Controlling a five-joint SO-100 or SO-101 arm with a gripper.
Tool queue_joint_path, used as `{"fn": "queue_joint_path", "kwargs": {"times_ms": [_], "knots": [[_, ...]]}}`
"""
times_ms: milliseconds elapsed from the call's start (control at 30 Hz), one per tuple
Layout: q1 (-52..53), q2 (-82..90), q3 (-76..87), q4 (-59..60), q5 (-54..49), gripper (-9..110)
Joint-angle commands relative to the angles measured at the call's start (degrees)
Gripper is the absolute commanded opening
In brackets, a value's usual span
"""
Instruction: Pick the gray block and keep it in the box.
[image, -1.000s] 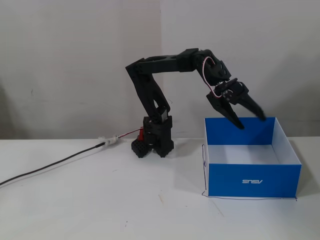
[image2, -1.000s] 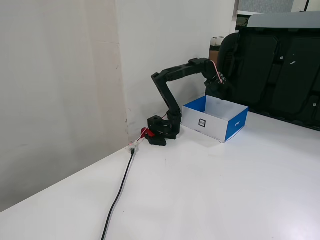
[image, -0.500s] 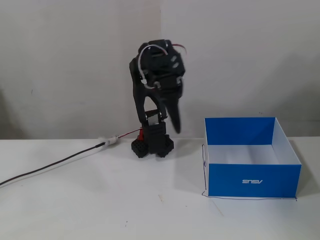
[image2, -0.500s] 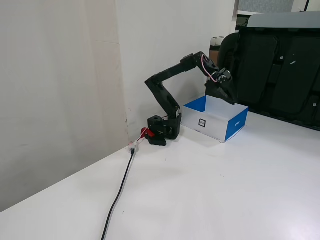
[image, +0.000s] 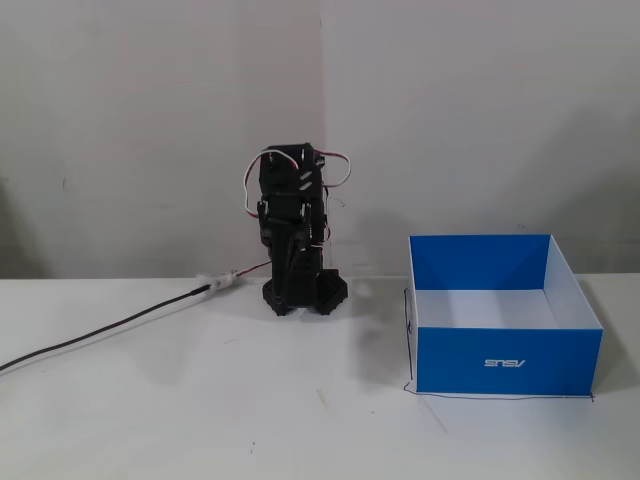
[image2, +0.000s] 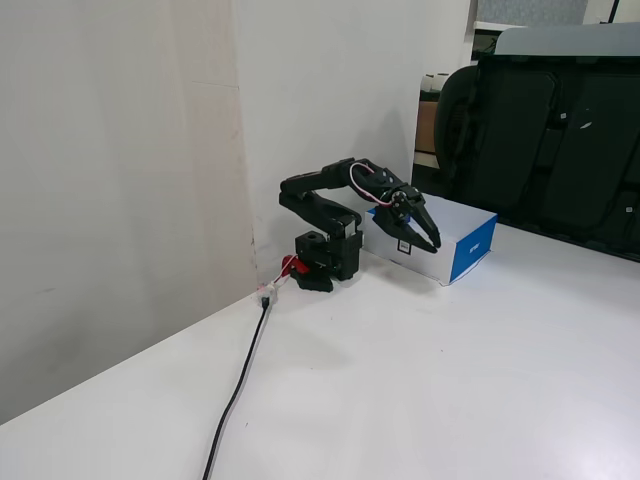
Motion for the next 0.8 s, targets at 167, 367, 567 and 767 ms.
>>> {"fn": "queue_joint_path", "kwargs": {"times_ms": [167,367,567,767], "knots": [[-1.3,24.2,16.5,2.7,-2.0,0],[-1.8,34.0,22.4,6.9,-2.1,0],[-0.3,34.0,22.5,7.2,-1.6,2],[-0.4,34.0,22.5,7.2,-1.8,1]]}}
